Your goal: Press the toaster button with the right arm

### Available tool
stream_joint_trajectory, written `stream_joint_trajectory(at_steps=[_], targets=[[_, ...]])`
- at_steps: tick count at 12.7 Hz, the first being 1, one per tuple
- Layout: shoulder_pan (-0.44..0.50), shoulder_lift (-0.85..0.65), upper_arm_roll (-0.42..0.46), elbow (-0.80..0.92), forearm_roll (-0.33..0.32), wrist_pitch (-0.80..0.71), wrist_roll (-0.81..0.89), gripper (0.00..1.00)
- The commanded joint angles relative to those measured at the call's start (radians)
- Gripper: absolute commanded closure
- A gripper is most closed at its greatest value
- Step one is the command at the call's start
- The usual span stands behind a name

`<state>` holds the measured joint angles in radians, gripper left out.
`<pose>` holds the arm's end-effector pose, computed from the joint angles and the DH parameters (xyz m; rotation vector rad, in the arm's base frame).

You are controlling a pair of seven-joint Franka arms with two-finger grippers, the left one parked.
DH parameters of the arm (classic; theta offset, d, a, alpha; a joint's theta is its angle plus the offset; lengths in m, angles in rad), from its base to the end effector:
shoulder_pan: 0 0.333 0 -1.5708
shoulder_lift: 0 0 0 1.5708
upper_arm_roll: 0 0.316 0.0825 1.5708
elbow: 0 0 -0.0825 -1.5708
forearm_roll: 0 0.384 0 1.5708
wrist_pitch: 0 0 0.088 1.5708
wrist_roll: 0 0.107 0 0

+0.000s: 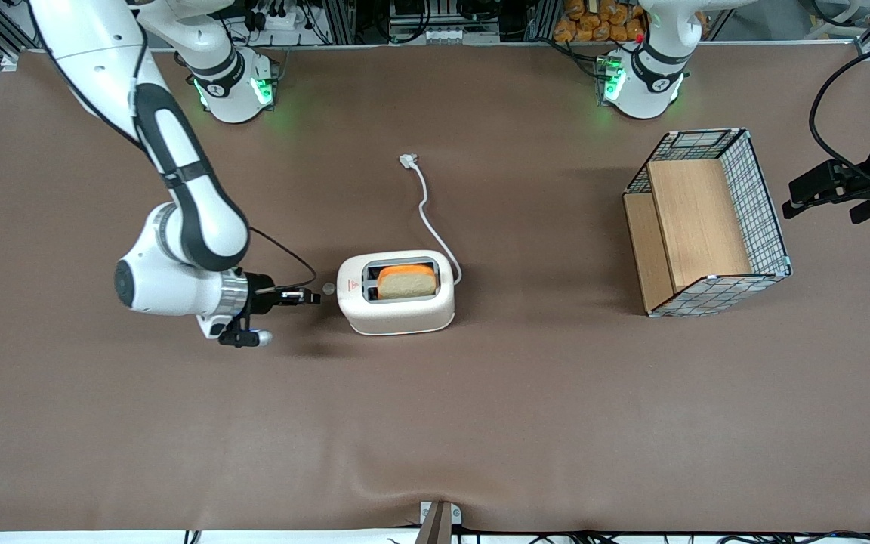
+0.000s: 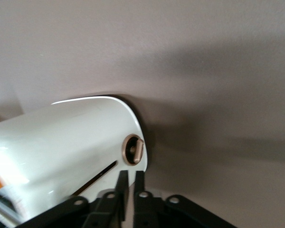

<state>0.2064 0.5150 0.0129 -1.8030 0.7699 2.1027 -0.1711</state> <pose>0.6151 0.1705 0.2537 -2.5099 0.1109 0.2846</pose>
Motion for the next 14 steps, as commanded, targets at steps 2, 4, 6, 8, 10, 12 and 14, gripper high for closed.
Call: stream_joint_trajectory(at_steps=[2,4,6,8,10,12,14], targets=[[-0.056,0.023,0.004,0.096,0.006,-0.101,-0.025,0.00],[-0.079,0.023,0.004,0.132,-0.065,-0.112,-0.030,0.00],[-0.076,0.022,0.006,0.197,-0.182,-0.122,-0.027,0.00],[-0.090,0.023,0.006,0.282,-0.234,-0.197,-0.027,0.00],[-0.125,0.033,0.009,0.370,-0.298,-0.268,-0.033,0.00],[-0.136,0.022,0.013,0.437,-0.416,-0.311,-0.044,0.00],[-0.162,0.022,0.016,0.543,-0.435,-0.435,-0.044,0.00]])
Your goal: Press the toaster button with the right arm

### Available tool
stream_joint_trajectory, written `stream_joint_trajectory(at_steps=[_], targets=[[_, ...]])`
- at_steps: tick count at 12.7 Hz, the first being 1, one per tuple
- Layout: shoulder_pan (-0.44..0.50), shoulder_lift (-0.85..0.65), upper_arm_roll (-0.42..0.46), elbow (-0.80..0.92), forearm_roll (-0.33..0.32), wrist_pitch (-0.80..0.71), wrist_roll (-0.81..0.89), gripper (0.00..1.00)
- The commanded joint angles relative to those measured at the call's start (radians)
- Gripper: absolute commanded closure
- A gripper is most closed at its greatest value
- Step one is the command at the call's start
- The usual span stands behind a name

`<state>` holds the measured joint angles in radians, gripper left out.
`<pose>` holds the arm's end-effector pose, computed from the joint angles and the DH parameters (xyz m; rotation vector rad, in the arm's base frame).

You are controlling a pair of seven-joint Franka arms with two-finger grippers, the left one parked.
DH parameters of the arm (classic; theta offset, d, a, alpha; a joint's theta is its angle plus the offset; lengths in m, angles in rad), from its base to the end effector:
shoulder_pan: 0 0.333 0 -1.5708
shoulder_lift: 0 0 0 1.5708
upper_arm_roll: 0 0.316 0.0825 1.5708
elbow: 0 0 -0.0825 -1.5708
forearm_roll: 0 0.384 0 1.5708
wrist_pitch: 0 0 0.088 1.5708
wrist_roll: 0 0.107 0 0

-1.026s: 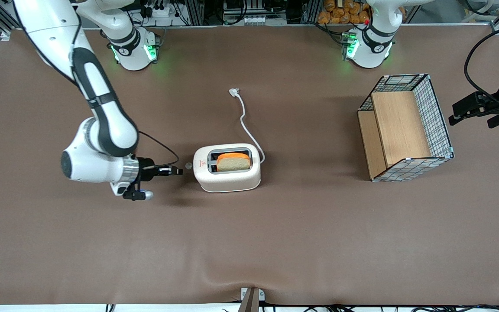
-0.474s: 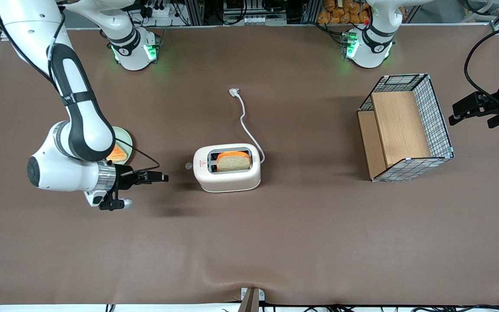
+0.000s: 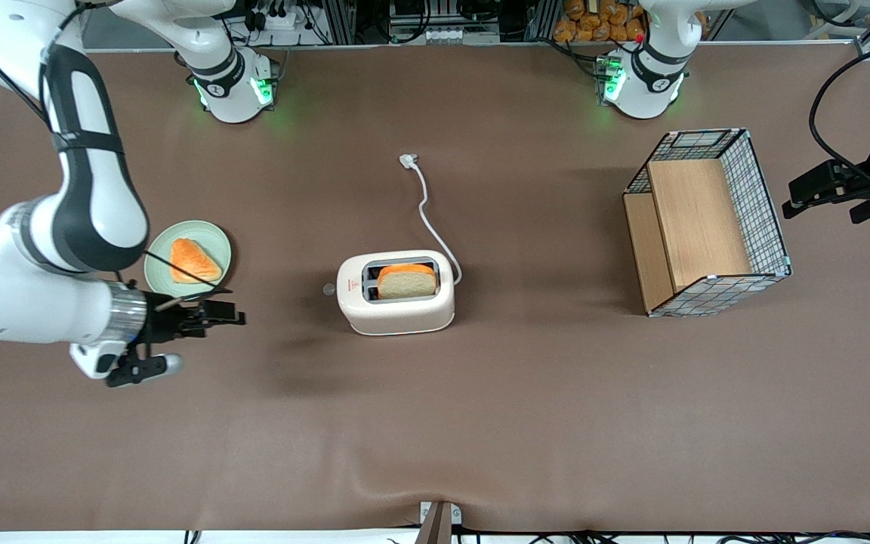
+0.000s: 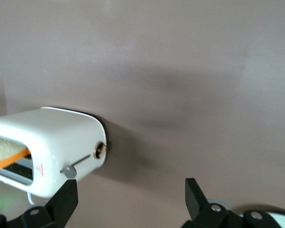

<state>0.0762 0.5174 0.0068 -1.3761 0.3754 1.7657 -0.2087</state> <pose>0.6890 0.0888 0.4119 -2.7514 -0.2672 0.1442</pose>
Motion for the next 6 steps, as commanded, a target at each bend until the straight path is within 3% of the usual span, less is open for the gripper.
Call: stream_joint_trajectory(at_steps=[1,3,5,6], targets=[[-0.042,0.019,0.019,0.158,-0.047,-0.139,-0.005,0.00],[-0.071,-0.005,0.019,0.189,-0.090,-0.160,-0.004,0.00],[-0.073,-0.092,0.024,0.190,-0.223,-0.166,0.002,0.00],[-0.078,-0.140,0.031,0.190,-0.233,-0.193,0.005,0.00]])
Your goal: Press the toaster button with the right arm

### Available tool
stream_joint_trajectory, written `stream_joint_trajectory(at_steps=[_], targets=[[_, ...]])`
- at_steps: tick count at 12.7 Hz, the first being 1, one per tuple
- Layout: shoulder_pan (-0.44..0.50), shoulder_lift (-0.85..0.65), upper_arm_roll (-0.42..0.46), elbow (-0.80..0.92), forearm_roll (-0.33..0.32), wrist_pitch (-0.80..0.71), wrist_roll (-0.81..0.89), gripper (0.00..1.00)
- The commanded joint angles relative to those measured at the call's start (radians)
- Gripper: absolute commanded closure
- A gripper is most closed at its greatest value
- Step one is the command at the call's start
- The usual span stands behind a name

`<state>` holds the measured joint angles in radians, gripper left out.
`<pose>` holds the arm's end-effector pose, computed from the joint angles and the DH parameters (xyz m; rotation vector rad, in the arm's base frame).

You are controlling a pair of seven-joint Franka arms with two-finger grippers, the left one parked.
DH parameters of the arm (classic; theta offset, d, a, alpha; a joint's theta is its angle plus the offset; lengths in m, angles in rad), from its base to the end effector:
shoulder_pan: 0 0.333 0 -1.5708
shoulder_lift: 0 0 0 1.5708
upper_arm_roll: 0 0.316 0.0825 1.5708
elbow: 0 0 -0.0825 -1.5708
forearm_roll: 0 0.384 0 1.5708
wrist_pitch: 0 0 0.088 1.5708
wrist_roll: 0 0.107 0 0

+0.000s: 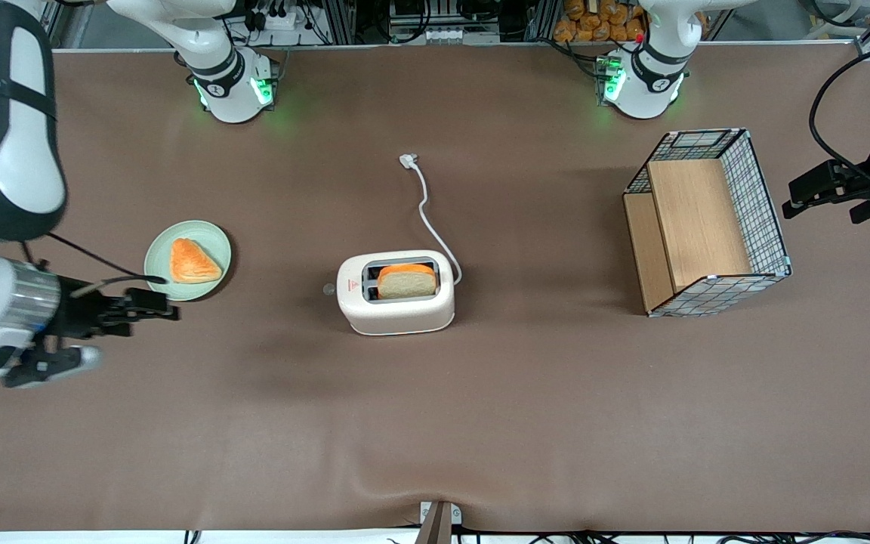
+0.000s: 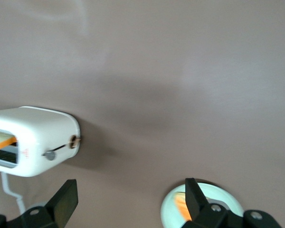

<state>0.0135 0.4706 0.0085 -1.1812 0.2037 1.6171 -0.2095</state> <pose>0.6901 0.0346 0.5206 -2.9147 -0.3184 0.0220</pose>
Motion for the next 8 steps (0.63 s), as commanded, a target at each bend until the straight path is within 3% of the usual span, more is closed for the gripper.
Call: stream_joint_trajectory(at_steps=[1,5,7,8], targets=[[-0.018,-0.127,0.031,-0.005,-0.067,-0.109,0.007,0.00],[-0.021,-0.295,0.025,-0.054,-0.096,-0.285,0.201,0.00],[-0.009,-0.406,0.053,-0.147,-0.180,-0.298,0.257,0.00],[-0.018,-0.452,0.062,-0.205,-0.190,-0.292,0.259,0.00]])
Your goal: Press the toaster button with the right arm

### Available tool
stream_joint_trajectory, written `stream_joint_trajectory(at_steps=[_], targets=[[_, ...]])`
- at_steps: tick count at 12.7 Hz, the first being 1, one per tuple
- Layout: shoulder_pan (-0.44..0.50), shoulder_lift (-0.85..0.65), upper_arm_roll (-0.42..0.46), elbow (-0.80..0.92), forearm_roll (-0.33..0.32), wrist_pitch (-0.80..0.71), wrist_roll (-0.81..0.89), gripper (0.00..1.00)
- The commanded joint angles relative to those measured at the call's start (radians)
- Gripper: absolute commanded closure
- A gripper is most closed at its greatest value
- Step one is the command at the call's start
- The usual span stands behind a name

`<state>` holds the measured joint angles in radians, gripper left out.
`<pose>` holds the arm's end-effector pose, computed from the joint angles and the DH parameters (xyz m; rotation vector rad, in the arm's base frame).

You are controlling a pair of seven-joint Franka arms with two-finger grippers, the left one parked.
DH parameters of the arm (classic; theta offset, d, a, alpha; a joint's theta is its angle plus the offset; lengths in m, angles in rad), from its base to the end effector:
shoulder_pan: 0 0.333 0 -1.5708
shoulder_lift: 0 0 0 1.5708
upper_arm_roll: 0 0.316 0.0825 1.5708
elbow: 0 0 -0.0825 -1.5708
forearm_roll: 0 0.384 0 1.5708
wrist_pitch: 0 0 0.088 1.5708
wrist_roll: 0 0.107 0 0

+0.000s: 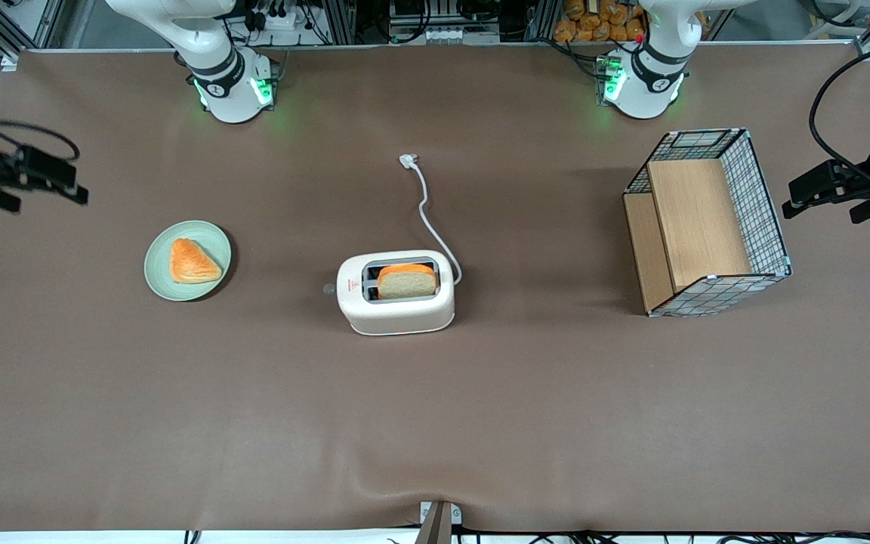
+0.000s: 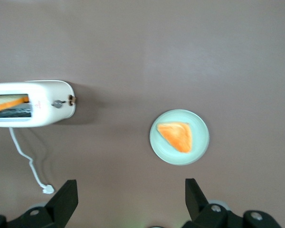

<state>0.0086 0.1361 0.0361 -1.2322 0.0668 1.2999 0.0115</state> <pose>0.5637 0.0318 0.6805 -3.0709 -0.0748 0.1079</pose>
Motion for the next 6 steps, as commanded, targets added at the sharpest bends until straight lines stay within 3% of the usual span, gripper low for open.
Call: stream_joint_trajectory(at_steps=[1,3,6], targets=[[-0.018,-0.160,0.034,-0.221,-0.055,0.051,0.038,0.00],[-0.018,-0.251,0.036,-0.364,-0.056,0.120,0.039,0.00],[-0.027,-0.218,0.027,-0.350,-0.058,0.160,0.035,0.00]])
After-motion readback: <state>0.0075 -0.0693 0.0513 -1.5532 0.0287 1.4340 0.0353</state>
